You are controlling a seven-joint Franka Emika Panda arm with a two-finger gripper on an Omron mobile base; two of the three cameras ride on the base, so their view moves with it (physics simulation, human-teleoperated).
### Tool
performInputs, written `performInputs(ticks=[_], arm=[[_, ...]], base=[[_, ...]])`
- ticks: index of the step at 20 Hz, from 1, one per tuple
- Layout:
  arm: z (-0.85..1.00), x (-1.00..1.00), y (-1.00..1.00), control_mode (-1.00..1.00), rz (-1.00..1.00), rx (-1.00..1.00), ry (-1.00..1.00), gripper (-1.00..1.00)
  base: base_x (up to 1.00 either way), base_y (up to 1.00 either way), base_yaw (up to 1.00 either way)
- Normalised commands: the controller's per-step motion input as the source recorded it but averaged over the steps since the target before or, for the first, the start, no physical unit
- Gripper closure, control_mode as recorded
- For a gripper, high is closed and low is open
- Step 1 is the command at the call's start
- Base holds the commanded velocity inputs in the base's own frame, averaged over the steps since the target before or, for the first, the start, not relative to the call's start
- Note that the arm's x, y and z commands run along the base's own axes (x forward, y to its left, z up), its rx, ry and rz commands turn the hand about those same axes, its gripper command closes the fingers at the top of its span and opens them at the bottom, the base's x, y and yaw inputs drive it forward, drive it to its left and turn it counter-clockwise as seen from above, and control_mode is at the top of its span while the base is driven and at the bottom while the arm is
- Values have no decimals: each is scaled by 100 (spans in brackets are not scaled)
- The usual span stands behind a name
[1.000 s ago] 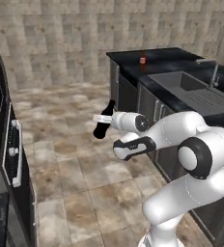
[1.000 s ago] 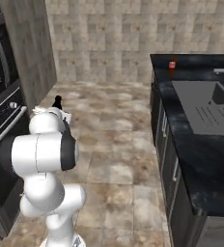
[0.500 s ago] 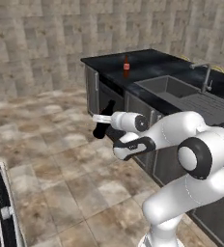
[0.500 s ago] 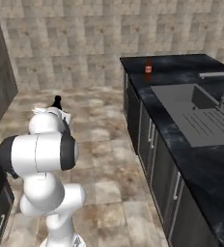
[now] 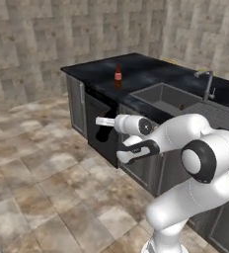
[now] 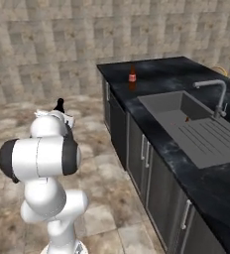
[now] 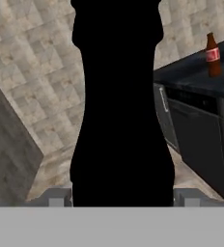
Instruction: Place the large bottle from the dining counter next to the other large bottle outside the sink, and place the small bottle from the dining counter next to the other small bottle inside the sink.
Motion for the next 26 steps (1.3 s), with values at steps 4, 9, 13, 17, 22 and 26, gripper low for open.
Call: performInputs(ticks=[4,9,13,17,22,26], arm=[[0,0,0,100,0,0,0,100],[0,0,0,100,0,0,0,100],[0,0,0,100,0,0,0,100],[0,0,0,100,0,0,0,100],[0,0,0,100,0,0,0,100],[0,0,0,100,0,0,0,100]], base=[[47,56,-33],[45,54,-35],[48,55,-33],[47,62,-33],[38,70,-34],[24,70,-36]])
